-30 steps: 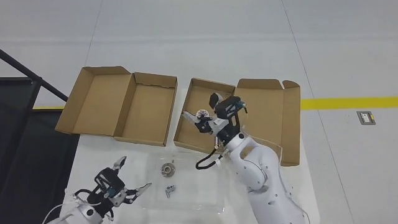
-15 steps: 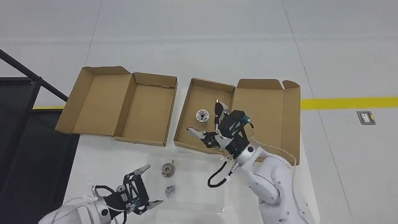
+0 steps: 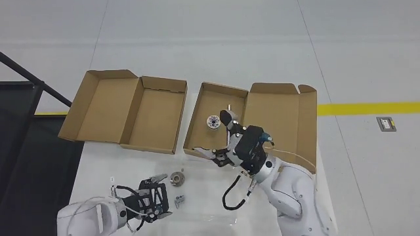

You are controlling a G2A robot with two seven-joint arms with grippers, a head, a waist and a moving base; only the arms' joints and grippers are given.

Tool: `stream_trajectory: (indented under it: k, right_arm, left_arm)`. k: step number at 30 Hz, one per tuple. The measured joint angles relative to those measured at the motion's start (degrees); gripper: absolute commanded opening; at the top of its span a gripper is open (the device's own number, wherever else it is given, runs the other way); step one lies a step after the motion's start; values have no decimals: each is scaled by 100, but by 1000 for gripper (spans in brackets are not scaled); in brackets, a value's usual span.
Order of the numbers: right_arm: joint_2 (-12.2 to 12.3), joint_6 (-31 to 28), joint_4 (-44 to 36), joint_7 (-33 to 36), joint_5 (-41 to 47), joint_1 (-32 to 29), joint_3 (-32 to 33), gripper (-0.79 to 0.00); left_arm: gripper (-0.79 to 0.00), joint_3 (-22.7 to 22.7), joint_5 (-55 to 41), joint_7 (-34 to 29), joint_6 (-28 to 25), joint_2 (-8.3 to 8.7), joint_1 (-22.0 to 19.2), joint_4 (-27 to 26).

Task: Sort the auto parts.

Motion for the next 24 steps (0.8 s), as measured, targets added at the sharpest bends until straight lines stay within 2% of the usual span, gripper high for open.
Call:
stream_trajectory:
  k: [7, 20, 24]
  right_arm:
    - [107, -268, -444, 244, -109, -371, 192, 0]
    - [106, -245, -431, 221, -110, -367, 180, 0]
    - [135, -207, -361, -1, -59, -359, 152, 0]
  left_arm:
    - [0, 890, -409, -364, 8, 358, -784, 486]
    - [0, 908, -400, -371, 12, 363, -777, 481]
    - [0, 1123, -262, -606, 8, 383, -866, 465]
